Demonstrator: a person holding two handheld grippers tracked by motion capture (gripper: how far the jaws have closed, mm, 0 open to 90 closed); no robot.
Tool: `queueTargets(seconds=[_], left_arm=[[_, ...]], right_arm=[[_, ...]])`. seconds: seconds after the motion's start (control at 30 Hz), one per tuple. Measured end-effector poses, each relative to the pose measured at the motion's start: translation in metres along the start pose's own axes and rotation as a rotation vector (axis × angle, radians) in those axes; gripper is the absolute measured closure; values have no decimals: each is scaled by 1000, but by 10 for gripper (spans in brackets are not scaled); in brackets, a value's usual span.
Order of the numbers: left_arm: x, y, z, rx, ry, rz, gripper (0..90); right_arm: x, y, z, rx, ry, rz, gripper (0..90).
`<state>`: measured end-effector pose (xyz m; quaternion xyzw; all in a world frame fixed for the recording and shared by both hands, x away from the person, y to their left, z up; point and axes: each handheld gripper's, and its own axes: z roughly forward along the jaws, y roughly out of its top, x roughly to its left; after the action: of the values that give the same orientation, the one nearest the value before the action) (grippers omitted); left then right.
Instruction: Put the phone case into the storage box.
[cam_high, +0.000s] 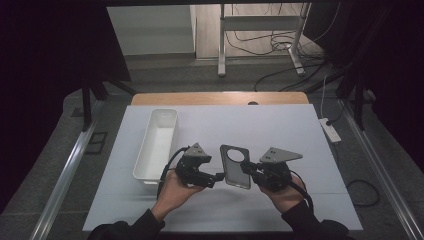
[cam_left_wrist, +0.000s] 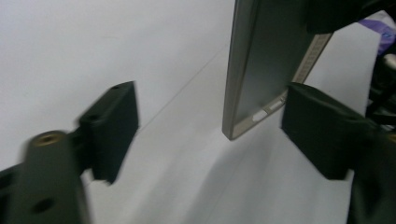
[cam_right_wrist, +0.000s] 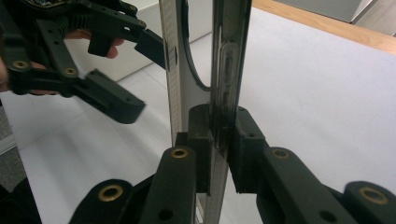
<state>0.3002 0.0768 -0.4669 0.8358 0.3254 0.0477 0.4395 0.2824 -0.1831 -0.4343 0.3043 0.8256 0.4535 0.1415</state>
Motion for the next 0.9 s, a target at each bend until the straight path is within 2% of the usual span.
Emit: queueTargets(seconds=[0.03, 0.1, 0.17, 0.2, 0.23, 0.3, 0.37, 0.43, 0.63, 0.77, 0.9], left_arm=[[-1, 0, 0, -3, -9, 9, 353], [-3, 0, -1, -5, -18, 13, 427], [-4, 0, -2, -1, -17, 19, 537], [-4, 0, -2, -1, -17, 19, 584], [-3, 0, -2, -3, -25, 17, 584], [-3, 0, -3, -1, -36, 15, 706], [-2, 0, -4, -5, -56, 7, 779], [-2, 1, -5, -5, -54, 3, 819], [-1, 2, -7, -7, -24, -23, 865], [-2, 2, -5, 12, 1, -25, 887], [-3, 3, -3, 29, 28, -25, 888]], right_arm=[[1, 0, 1, -2, 1, 2, 805], [2, 0, 1, -2, 3, 3, 805], [3, 0, 2, -4, 6, 6, 805], [3, 0, 2, -4, 6, 6, 805], [4, 0, 2, -1, 6, 5, 805], [5, 0, 3, -4, 10, 6, 805], [7, 0, 3, -7, 14, 6, 805], [9, 0, 3, -10, 28, 7, 803], [13, 0, 5, 4, 67, -3, 788], [18, -1, 9, 17, 95, -24, 675], [20, -2, 13, 50, 78, -43, 588]])
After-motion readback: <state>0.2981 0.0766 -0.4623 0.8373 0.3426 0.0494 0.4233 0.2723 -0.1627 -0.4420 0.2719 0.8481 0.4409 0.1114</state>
